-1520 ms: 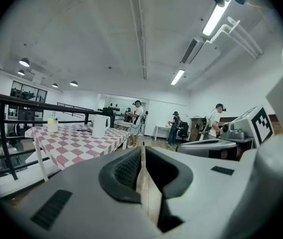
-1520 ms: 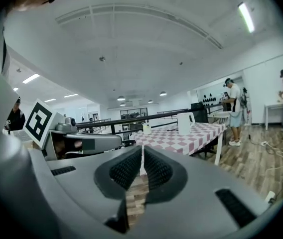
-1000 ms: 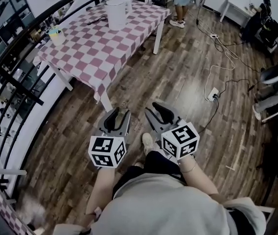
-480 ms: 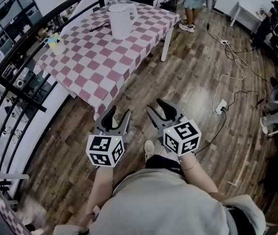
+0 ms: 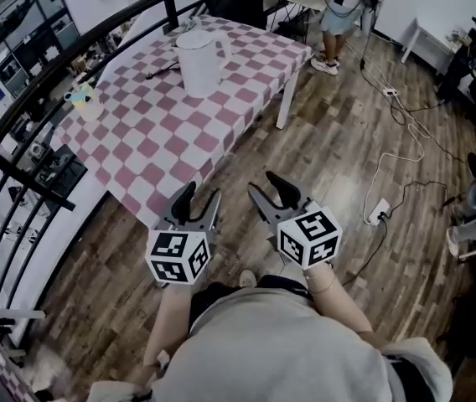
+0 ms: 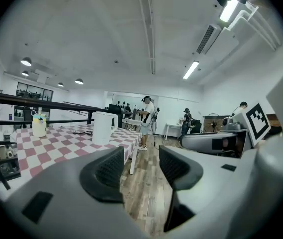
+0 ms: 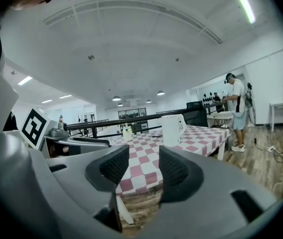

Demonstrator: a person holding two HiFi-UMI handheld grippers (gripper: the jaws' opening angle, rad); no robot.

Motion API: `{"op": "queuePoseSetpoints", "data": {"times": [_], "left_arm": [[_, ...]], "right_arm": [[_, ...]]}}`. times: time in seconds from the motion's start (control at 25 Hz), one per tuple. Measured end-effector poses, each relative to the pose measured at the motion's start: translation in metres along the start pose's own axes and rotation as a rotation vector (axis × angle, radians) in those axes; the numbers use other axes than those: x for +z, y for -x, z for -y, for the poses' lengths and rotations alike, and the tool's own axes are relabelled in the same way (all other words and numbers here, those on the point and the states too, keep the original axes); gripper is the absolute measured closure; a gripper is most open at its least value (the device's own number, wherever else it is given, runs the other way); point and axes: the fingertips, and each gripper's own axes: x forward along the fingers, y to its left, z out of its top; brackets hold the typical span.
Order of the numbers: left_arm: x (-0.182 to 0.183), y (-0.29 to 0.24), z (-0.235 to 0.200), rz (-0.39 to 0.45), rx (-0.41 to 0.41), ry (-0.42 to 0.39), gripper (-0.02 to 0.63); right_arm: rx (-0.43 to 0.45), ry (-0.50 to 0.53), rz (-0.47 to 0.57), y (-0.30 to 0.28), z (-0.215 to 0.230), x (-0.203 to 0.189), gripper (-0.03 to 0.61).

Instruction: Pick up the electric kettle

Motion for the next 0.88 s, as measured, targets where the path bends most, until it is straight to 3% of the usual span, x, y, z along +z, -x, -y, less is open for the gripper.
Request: {"op": "queuePoseSetpoints", "data": {"times": [0.28, 0.52, 0.88], "left_arm": [[-0.012, -0.031, 0.000, -0.055, -0.001, 0.019, 0.387], [-0.026, -0.056, -0.018, -0.100, 0.010, 0.034, 0.387], [-0.011, -0.129, -0.065, -0.092, 0.006, 0.039, 0.382]], "right_arm": [[0.045, -0.066, -0.055, -0.019, 0.019, -0.019, 0.397], [0.033, -0.106, -0.086, -0.034, 0.039, -0.033, 0.397], [-0.001, -0.110, -0.092, -0.096, 0.094, -0.018, 0.397]]}}
